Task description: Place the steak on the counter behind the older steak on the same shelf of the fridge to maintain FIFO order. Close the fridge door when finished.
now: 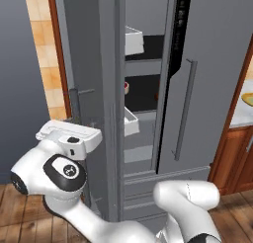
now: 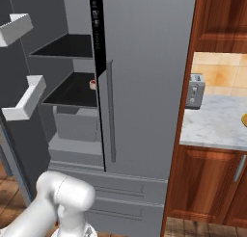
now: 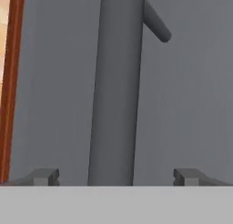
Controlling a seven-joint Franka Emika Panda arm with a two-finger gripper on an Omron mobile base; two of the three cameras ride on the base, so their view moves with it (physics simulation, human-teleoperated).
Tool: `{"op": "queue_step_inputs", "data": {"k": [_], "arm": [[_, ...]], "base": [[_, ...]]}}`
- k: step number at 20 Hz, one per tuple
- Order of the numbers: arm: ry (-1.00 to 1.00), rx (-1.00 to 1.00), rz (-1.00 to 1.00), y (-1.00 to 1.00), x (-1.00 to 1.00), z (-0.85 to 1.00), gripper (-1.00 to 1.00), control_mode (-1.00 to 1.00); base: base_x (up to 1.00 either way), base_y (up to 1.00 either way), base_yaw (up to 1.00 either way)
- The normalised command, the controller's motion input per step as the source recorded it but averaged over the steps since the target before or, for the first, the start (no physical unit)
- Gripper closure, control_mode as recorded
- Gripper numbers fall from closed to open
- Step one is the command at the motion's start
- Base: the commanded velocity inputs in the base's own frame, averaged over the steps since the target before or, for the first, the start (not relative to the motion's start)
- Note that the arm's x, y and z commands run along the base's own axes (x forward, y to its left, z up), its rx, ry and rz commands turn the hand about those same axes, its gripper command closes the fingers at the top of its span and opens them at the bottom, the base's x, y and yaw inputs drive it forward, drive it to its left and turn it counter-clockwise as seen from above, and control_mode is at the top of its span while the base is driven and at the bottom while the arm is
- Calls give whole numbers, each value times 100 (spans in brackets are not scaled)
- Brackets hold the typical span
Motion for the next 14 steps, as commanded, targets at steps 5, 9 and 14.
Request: {"op": "queue_step_inputs", "data": {"k": [5,9,14], "arm": [[0,10,0,-100,52,0,-100,-100],[0,10,0,-99,54,2,-100,-100],[0,9,0,-83,64,3,-100,-100]], "base": [[0,0,0],[0,0,0],[0,0,0]]}}
